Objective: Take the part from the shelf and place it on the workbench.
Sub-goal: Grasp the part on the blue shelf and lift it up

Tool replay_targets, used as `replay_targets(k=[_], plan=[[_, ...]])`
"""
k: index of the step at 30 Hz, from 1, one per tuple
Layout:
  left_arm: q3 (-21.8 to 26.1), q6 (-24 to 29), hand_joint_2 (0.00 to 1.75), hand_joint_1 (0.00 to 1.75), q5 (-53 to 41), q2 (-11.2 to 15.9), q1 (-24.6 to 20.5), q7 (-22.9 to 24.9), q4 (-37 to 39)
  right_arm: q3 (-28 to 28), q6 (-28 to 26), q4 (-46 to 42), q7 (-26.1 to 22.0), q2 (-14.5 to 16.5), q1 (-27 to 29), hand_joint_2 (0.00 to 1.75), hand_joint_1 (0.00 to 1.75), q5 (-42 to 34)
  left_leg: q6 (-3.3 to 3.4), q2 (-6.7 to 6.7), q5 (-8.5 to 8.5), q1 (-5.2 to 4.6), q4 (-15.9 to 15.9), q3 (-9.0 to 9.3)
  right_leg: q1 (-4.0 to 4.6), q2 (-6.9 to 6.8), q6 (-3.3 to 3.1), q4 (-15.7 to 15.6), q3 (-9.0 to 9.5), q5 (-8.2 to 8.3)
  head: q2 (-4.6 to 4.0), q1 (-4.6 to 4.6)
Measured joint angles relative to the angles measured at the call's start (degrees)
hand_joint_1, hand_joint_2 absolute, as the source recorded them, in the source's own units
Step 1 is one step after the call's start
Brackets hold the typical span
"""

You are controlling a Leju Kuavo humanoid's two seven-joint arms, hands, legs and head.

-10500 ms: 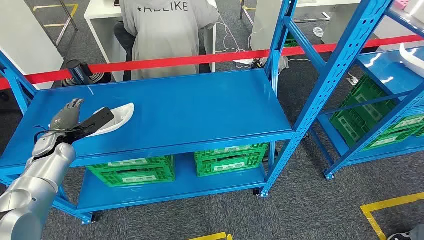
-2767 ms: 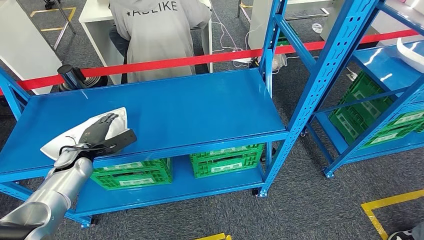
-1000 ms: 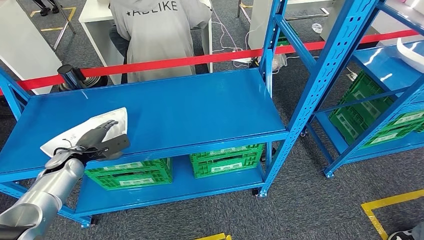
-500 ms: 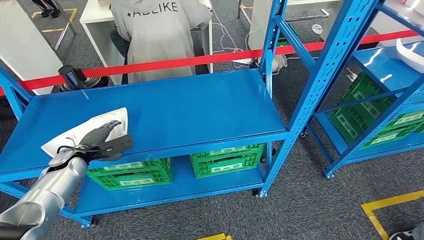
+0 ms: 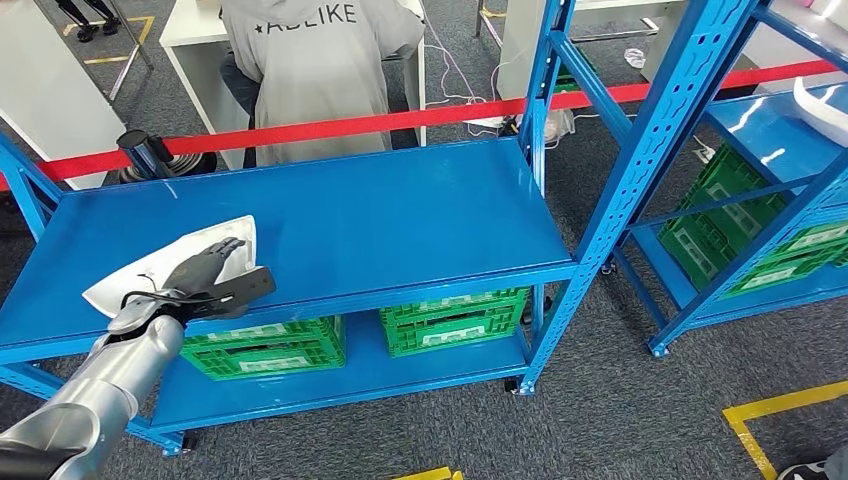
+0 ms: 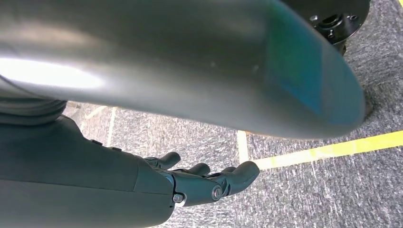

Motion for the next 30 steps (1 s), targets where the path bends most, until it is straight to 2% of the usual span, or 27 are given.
replay_targets(k=[5, 9, 11, 17, 21, 25, 30], plan=[[1.00, -3.78, 1.75, 0.00, 5.99, -0.21, -0.03, -5.22, -0.12, -0.52, -0.05, 0.01, -0.01, 0.00, 0.03, 0.00, 0.00, 0.03, 0.00, 0.01, 0.00, 0.00, 0.00, -0.01, 0.00, 0.01, 0.00, 0.00, -0.02, 0.00, -0.01, 0.00], [2.38, -6.27, 0.00, 0.00, 8.21, -0.10, -0.50, -8.20, -0.39, -0.72, -0.04, 0.01, -0.06, 0.00, 0.04, 0.00, 0.00, 0.08, 0.00, 0.01, 0.00, 0.00, 0.01, -0.01, 0.00, 0.01, 0.00, 0.00, -0.02, 0.00, 0.00, 0.00], [2.69, -7.59, 0.00, 0.00, 8.65, 0.00, -0.77, -8.91, -0.48, -0.74, -0.03, 0.01, -0.07, 0.00, 0.04, 0.00, 0.00, 0.22, 0.00, 0.01, 0.00, 0.00, 0.01, 0.00, 0.00, 0.01, 0.00, 0.00, -0.03, 0.00, 0.00, 0.00], [3.49, -17.47, 0.00, 0.00, 11.38, 1.21, -3.08, -13.94, -1.59, -0.80, 0.36, 0.00, -0.24, 0.00, 0.09, 0.00, 0.00, 0.37, -0.02, 0.00, 0.02, 0.00, 0.01, 0.00, 0.01, 0.01, 0.00, 0.00, -0.08, 0.01, 0.00, 0.00], [3.87, -18.96, 0.00, 0.00, 12.11, 1.71, -5.18, -14.30, -2.59, -0.86, 0.52, 0.00, -0.35, 0.00, 0.08, 0.00, 0.00, 0.07, -0.02, 0.00, 0.02, 0.00, 0.01, 0.00, 0.01, 0.00, 0.00, 0.00, -0.07, 0.01, -0.01, 0.00], [3.94, -15.34, 0.00, 0.00, 13.16, 1.75, -6.15, -13.03, -3.35, -1.23, 0.39, 0.00, -0.29, 0.00, 0.08, 0.00, 0.00, -0.21, -0.02, 0.01, 0.02, 0.00, 0.01, 0.02, 0.01, 0.01, 0.00, 0.00, -0.07, 0.01, 0.00, 0.00], [5.06, -1.53, 0.00, 0.00, 14.28, 0.86, -6.34, -7.40, -4.10, -2.00, -0.07, 0.00, -0.11, 0.00, 0.05, 0.00, 0.00, -0.27, -0.02, 0.00, 0.02, 0.00, 0.01, 0.01, 0.00, 0.01, 0.00, 0.00, -0.07, 0.01, -0.01, 0.00]])
